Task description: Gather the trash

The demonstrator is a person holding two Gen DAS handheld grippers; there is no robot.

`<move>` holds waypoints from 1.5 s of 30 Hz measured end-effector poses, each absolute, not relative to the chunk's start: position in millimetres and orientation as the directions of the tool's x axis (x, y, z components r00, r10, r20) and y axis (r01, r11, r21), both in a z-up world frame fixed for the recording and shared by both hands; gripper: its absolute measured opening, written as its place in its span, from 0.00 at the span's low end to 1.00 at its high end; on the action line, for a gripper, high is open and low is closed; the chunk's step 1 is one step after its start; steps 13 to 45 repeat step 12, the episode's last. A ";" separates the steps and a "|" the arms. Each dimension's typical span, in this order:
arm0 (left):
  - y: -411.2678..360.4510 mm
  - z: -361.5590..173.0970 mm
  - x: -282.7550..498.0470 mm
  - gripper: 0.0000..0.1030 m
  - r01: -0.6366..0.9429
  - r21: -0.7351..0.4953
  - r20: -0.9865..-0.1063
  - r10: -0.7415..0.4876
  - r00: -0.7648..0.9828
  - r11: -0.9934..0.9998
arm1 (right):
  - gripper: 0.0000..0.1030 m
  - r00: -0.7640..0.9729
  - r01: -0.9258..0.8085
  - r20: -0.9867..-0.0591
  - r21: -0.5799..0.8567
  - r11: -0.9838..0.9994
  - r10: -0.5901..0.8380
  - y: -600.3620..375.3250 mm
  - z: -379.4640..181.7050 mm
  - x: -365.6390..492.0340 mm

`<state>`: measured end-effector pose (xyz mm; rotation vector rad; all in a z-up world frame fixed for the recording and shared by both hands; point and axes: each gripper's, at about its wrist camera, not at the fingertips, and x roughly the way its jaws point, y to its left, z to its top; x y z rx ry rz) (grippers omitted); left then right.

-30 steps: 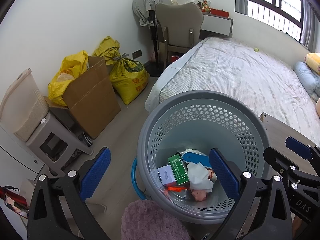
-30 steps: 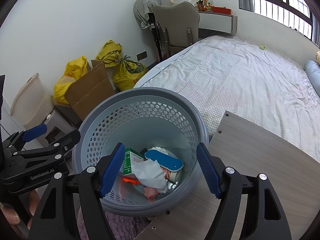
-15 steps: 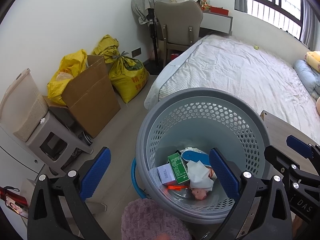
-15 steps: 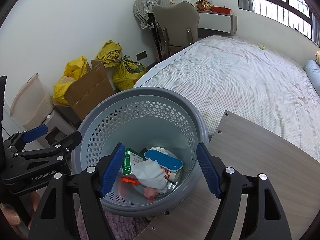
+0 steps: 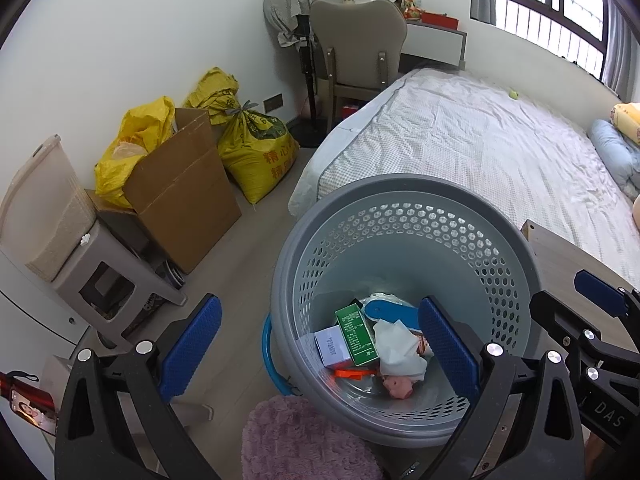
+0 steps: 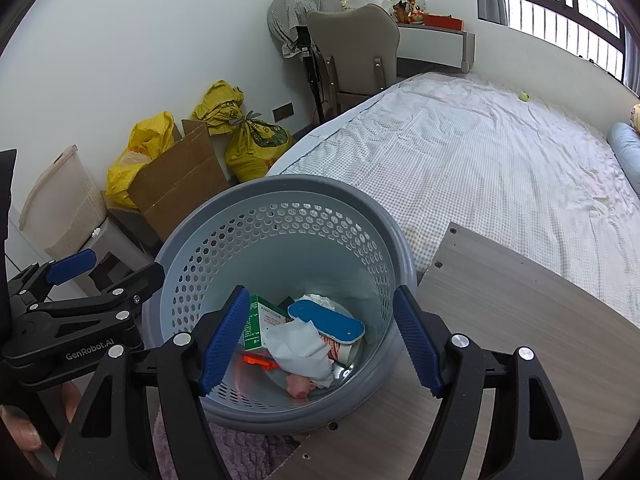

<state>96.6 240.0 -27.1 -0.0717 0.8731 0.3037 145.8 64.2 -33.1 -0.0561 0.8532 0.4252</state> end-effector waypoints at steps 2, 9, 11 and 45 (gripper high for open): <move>239.2 -27.2 96.4 0.94 -0.289 0.061 -0.764 0.231 0.603 0.955 | 0.69 0.579 -0.385 -0.741 0.120 0.915 0.341 64.1 -33.2 146.2; 238.1 -26.8 96.0 0.94 -0.293 0.064 -0.763 0.236 0.601 0.954 | 0.69 0.579 -0.385 -0.741 0.119 0.915 0.340 64.2 -33.2 145.6; 238.0 -27.0 95.8 0.94 -0.292 0.064 -0.763 0.236 0.601 0.954 | 0.69 0.579 -0.385 -0.740 0.120 0.915 0.341 64.1 -33.2 145.6; 238.1 -27.0 95.9 0.94 -0.292 0.064 -0.764 0.235 0.601 0.954 | 0.69 0.579 -0.385 -0.741 0.120 0.915 0.341 64.0 -33.2 145.7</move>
